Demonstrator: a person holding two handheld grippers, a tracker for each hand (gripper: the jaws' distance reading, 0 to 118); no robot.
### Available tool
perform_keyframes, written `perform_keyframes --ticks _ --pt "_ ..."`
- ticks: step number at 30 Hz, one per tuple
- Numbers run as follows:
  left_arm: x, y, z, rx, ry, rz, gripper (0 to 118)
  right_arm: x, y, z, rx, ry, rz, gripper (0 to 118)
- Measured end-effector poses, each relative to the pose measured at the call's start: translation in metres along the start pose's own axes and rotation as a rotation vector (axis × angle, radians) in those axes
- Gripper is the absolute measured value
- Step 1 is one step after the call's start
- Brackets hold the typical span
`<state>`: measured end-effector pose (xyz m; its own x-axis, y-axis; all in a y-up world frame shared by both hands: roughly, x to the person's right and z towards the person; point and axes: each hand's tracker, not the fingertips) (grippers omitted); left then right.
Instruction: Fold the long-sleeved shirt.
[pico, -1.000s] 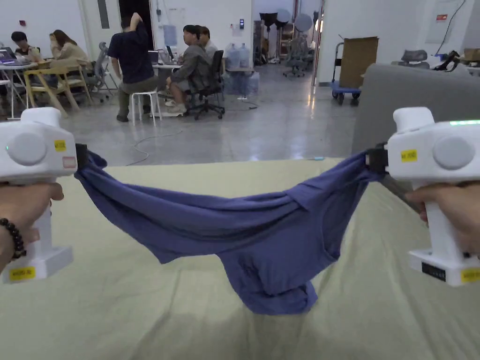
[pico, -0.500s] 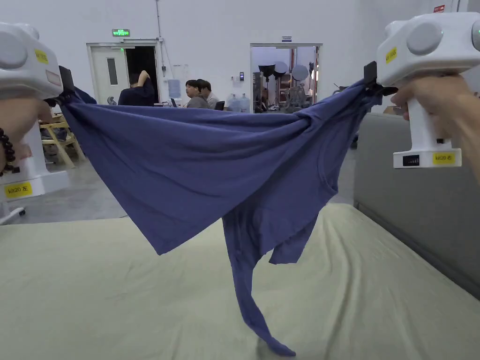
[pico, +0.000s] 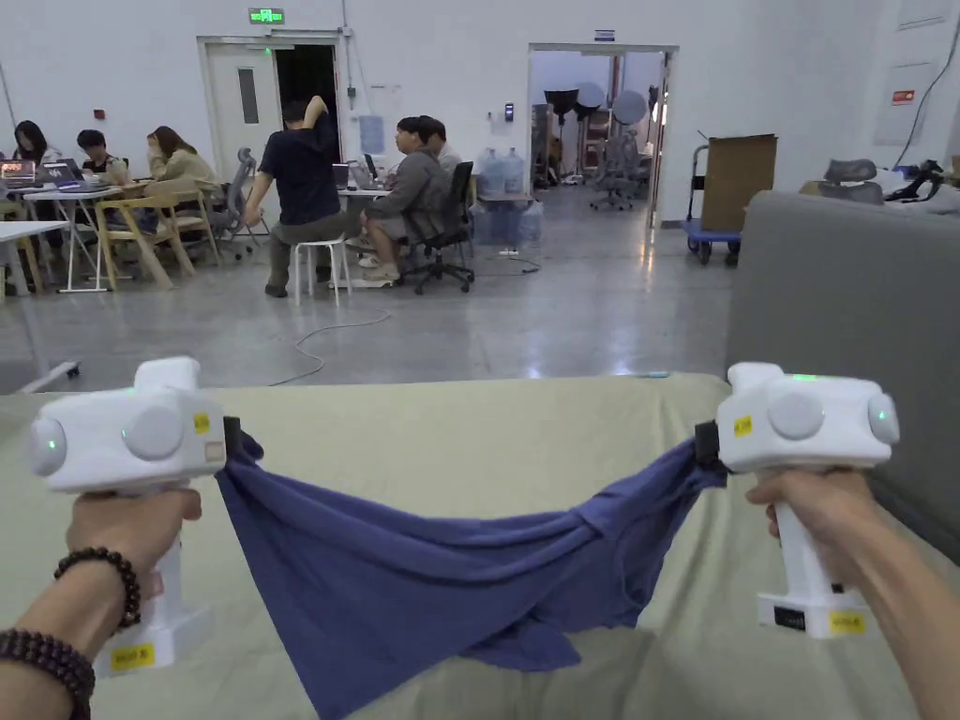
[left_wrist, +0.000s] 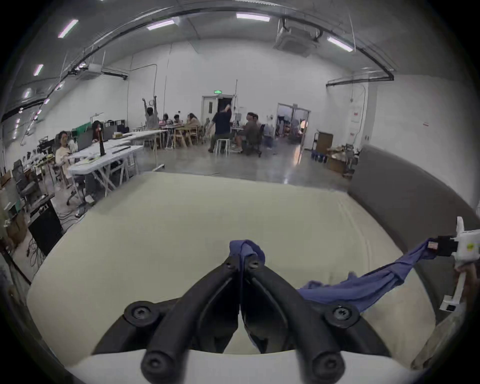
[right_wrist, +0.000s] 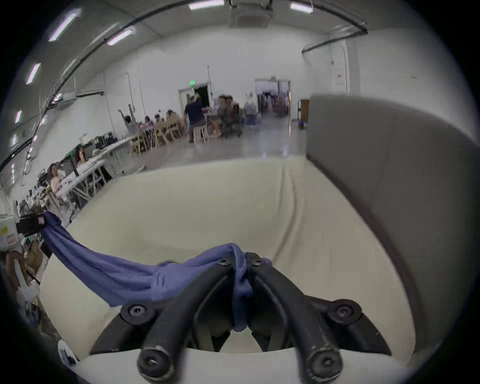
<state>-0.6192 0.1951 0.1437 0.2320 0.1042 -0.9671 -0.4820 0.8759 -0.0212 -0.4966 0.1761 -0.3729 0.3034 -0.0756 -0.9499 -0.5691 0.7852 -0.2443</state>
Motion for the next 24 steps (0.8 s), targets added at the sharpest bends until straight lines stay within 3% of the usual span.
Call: perform_keyframes --ticks 4,8,11,14,17,20,24 --pt "-0.005 -0.028 0.014 -0.008 0.002 -0.006 0 -0.003 -0.034 0.002 -0.017 0.002 -0.008 3" --pt "-0.008 -0.054 0.054 0.013 -0.001 0.013 0 -0.005 -0.066 0.049 0.008 0.016 -0.047 3" --pt "-0.011 -0.095 0.089 0.006 -0.002 0.022 0 -0.011 -0.113 0.082 0.007 -0.005 0.014 3" --pt "-0.019 -0.158 0.127 -0.048 0.047 0.054 0 -0.004 -0.177 0.104 -0.026 0.002 0.015 3" --pt "-0.031 -0.222 0.156 -0.132 0.116 0.112 0 -0.001 -0.249 0.136 -0.118 -0.023 -0.017 3" --pt "-0.036 -0.279 0.169 -0.257 0.193 0.051 0 0.001 -0.305 0.144 -0.274 -0.068 -0.004 3" --pt "-0.054 -0.318 0.166 -0.337 0.169 0.166 0 0.007 -0.351 0.122 -0.429 -0.096 0.031 3"
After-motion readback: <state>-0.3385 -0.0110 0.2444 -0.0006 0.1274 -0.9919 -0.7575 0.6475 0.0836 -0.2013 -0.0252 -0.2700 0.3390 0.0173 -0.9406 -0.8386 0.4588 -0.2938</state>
